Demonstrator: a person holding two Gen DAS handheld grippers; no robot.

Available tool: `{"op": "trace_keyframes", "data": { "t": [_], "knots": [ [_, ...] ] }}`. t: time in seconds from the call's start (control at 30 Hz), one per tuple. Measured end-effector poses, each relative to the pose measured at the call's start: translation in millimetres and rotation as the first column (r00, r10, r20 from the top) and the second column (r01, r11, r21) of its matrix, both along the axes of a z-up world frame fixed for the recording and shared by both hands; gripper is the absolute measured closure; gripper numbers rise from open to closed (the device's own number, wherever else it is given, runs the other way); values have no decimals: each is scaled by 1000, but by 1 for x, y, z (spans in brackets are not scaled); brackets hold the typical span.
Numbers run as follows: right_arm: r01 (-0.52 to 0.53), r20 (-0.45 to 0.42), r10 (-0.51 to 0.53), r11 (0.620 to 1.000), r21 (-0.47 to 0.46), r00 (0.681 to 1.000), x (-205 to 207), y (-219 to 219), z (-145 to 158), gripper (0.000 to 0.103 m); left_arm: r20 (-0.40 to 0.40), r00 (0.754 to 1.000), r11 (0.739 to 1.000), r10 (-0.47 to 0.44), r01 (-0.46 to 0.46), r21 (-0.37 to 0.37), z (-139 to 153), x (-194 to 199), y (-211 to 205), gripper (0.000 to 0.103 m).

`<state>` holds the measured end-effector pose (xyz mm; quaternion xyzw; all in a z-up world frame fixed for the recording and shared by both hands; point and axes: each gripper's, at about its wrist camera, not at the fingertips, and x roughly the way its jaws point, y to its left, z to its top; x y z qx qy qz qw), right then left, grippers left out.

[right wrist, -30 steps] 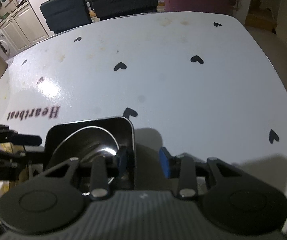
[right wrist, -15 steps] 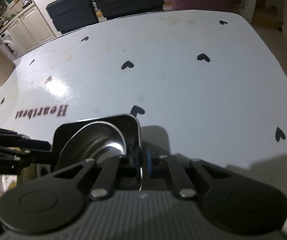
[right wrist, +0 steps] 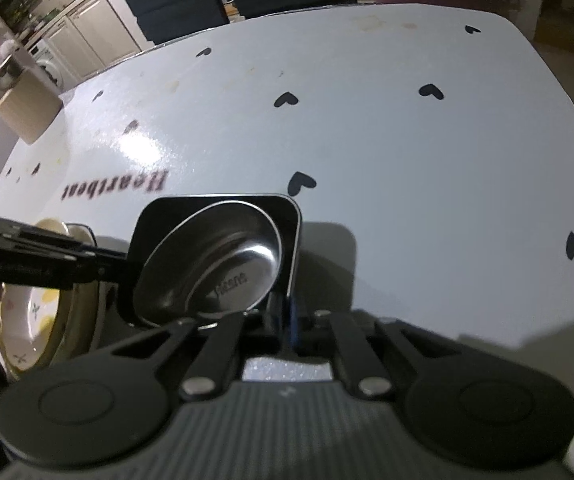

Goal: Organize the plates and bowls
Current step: 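Close both grippers on the rim of the tray holding the bowl, then lift the steel tray with both grippers and carry it over the cream bowls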

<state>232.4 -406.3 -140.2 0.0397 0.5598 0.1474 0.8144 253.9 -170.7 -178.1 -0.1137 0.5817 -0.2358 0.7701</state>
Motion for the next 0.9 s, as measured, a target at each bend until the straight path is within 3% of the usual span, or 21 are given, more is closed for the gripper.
{"op": "trace_keyframes", "data": {
  "t": [0.27,0.6,0.9],
  "knots": [
    [30,-3,-30,999,15,1000,10,0,-8,96,-8,1000,1000,13,-13,-24,0,1,6,93],
    [77,20,-79,990,116,997,19,-17,-16,93,-28,998,996,48,-50,-77,-1,-1,15,92],
    [86,-17,-84,984,153,996,18,-21,-15,96,-36,997,994,62,-65,-86,-2,0,16,93]
  ]
}}
